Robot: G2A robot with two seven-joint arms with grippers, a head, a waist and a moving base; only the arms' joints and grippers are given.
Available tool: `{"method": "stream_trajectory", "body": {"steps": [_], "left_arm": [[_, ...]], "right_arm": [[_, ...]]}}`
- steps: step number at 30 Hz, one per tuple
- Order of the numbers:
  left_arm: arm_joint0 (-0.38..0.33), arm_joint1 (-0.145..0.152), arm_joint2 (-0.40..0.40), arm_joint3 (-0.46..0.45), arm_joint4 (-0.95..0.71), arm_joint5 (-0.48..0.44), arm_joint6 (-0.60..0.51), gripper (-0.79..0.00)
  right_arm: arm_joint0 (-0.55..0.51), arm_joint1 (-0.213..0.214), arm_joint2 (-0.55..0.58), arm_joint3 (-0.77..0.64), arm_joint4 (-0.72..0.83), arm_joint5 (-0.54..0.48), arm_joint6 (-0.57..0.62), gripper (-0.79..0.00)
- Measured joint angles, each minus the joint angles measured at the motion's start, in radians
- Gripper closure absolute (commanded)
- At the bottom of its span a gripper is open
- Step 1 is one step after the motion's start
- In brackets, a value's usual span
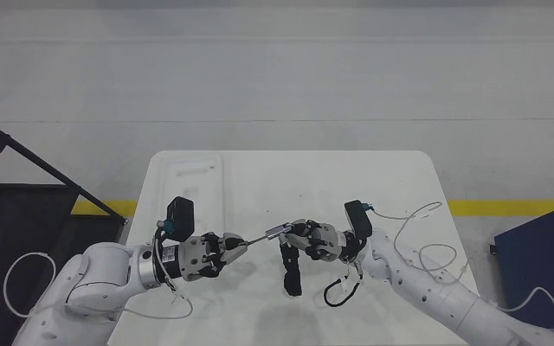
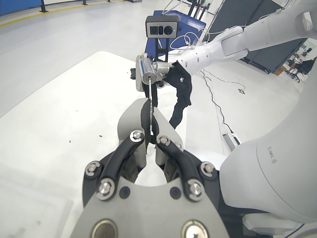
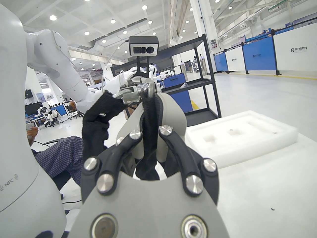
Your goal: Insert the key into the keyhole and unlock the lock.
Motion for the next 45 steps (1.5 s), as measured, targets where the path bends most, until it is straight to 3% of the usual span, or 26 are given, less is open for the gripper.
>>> {"method": "stream_trajectory", "body": {"steps": [31,45], "left_arm": [[-0.036,0.015,0.021,-0.044,0.010,0.032,-0.038,0.000],[-0.043,0.023,0.018,-0.089,0.012,0.113,-0.081,0.000]], "right_arm": [[0.000,0.000,0.000,0.000,0.000,0.000,0.000,0.000],[0.000,0.000,0.000,0.000,0.000,0.000,0.000,0.000]]}}
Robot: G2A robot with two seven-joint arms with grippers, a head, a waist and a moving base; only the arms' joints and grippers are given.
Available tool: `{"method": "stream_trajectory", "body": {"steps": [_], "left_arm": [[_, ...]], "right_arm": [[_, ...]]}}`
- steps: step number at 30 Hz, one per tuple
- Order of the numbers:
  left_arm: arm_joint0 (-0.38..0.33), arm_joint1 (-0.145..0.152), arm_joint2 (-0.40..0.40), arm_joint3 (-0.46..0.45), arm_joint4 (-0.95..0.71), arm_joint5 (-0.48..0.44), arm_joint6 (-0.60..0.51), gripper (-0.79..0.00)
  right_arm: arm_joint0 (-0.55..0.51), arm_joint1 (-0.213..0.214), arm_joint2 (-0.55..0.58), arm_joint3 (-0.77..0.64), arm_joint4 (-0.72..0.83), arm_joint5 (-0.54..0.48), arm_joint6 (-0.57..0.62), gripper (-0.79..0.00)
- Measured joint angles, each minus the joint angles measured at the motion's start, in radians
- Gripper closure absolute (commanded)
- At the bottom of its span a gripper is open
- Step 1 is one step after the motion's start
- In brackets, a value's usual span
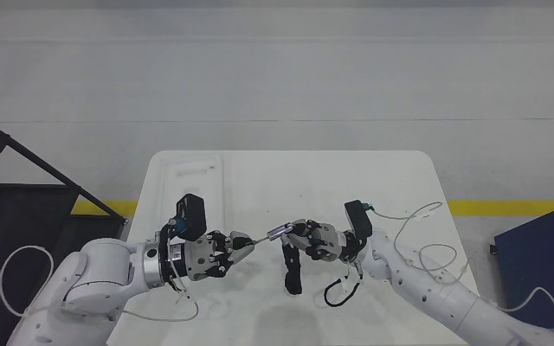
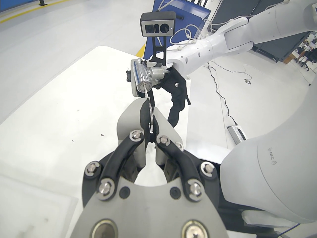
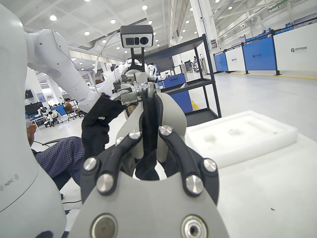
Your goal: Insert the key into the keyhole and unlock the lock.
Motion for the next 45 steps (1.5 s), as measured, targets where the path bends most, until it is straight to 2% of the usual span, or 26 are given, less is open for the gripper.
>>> {"method": "stream_trajectory", "body": {"steps": [13,25,26,27,28,34,45], "left_arm": [[-0.024,-0.004,0.043,-0.032,0.083,0.078,0.027,0.000],[-0.034,-0.003,0.058,-0.048,0.120,0.098,0.025,0.000],[-0.033,-0.003,0.058,-0.050,0.131,0.100,0.026,-0.105],[-0.032,-0.003,0.058,-0.052,0.142,0.103,0.030,-0.363],[-0.030,-0.003,0.058,-0.054,0.155,0.106,0.033,-0.785],[-0.012,-0.004,0.062,-0.064,0.198,0.120,0.053,-0.785],[0.008,-0.003,0.036,-0.053,0.241,0.091,0.099,-0.785]], "right_arm": [[0.000,0.000,0.000,0.000,0.000,0.000,0.000,0.000],[0.000,0.000,0.000,0.000,0.000,0.000,0.000,0.000],[0.000,0.000,0.000,0.000,0.000,0.000,0.000,0.000],[0.000,0.000,0.000,0.000,0.000,0.000,0.000,0.000],[0.000,0.000,0.000,0.000,0.000,0.000,0.000,0.000],[0.000,0.000,0.000,0.000,0.000,0.000,0.000,0.000],[0.000,0.000,0.000,0.000,0.000,0.000,0.000,0.000]]}}
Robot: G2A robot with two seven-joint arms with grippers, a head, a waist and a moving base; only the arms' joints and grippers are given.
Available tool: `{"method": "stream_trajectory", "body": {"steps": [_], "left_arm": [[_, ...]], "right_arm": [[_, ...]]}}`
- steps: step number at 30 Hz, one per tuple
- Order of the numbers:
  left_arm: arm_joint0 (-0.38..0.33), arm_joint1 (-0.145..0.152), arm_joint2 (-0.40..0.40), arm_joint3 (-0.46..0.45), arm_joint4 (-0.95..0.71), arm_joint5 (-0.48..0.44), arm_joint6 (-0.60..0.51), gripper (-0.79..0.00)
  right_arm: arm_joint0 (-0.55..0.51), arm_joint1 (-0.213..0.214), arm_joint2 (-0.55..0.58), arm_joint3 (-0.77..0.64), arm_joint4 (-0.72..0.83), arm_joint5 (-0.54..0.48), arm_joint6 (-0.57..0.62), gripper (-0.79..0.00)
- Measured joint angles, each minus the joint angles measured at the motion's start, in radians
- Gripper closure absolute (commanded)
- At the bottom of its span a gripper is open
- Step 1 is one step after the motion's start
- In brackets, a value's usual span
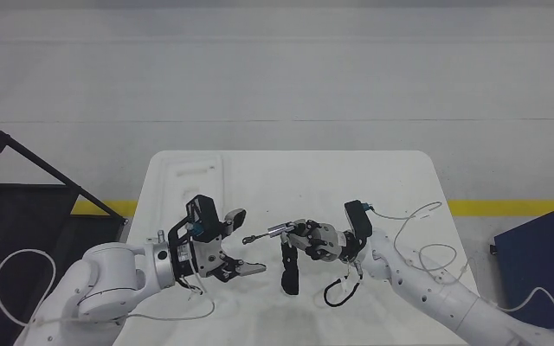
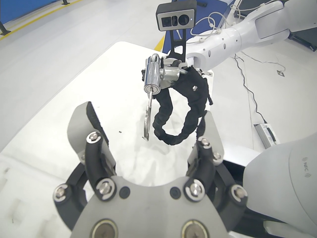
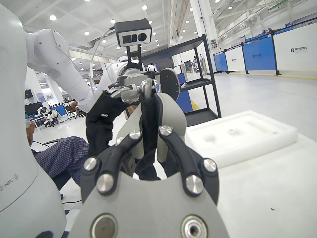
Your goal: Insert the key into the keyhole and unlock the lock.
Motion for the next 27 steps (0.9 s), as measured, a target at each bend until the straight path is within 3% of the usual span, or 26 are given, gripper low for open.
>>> {"method": "stream_trajectory", "body": {"steps": [9,17,27], "left_arm": [[0.082,-0.002,-0.093,0.056,0.066,-0.043,0.155,-0.785],[0.125,-0.002,-0.145,0.077,0.098,-0.186,0.279,-0.785],[0.126,-0.002,-0.144,0.080,0.093,-0.193,0.284,-0.785]], "right_arm": [[-0.013,-0.005,0.037,0.000,0.036,0.003,0.011,0.000],[-0.043,-0.024,0.096,0.023,0.081,0.000,0.000,0.000],[0.011,-0.065,0.074,0.077,0.011,0.000,0.000,0.000]]}}
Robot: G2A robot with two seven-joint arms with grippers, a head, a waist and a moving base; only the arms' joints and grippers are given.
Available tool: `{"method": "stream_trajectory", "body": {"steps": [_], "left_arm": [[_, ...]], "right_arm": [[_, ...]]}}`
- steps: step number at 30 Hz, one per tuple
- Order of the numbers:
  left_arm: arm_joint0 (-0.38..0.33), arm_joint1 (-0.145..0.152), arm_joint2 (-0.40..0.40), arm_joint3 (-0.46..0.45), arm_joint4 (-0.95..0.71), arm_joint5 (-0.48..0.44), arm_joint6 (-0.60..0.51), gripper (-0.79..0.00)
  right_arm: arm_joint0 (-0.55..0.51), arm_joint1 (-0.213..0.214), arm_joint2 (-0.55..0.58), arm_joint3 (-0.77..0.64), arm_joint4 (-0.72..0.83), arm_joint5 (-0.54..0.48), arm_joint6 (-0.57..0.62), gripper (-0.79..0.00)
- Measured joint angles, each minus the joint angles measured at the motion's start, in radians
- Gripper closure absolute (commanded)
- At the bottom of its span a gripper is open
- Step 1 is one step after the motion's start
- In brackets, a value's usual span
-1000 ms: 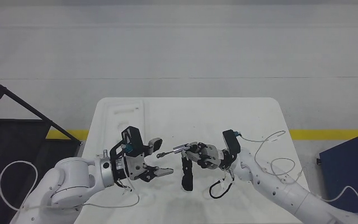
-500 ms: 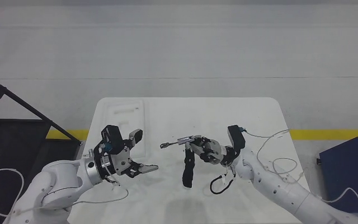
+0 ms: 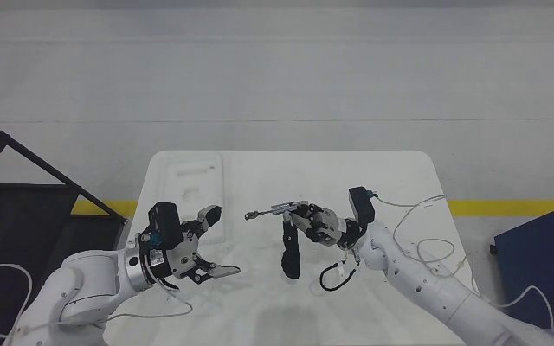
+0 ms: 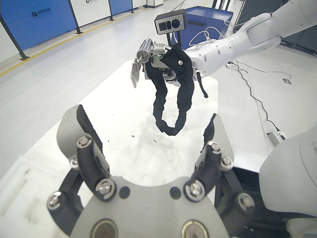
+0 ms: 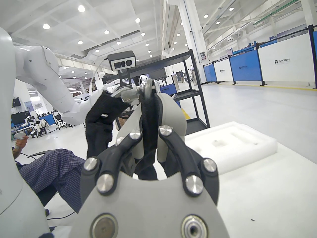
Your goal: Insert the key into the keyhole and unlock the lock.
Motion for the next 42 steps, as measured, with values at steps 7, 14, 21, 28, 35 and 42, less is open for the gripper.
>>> {"method": "stream_trajectory", "body": {"steps": [7,14,21,28,35,42], "left_arm": [[0.000,0.000,0.000,0.000,0.000,0.000,0.000,-0.785],[0.000,0.000,0.000,0.000,0.000,0.000,0.000,-0.785],[-0.007,0.000,-0.004,-0.031,0.039,0.020,-0.016,-0.785],[0.044,-0.005,-0.020,-0.090,0.164,0.057,0.027,-0.785],[0.038,-0.007,-0.014,-0.069,0.113,0.032,0.055,-0.785],[-0.068,-0.005,0.053,0.001,0.015,-0.021,0.020,-0.785]], "right_arm": [[0.029,-0.026,-0.008,0.006,-0.006,0.000,0.000,0.000],[0.036,-0.034,-0.015,0.007,-0.024,0.000,0.000,0.000],[0.036,-0.034,-0.015,0.007,-0.023,0.000,0.000,0.000],[0.036,-0.034,-0.015,0.007,-0.023,0.000,0.000,0.000],[0.036,-0.034,-0.015,0.007,-0.023,0.000,0.000,0.000],[0.036,-0.034,-0.015,0.007,-0.023,0.000,0.000,0.000]]}}
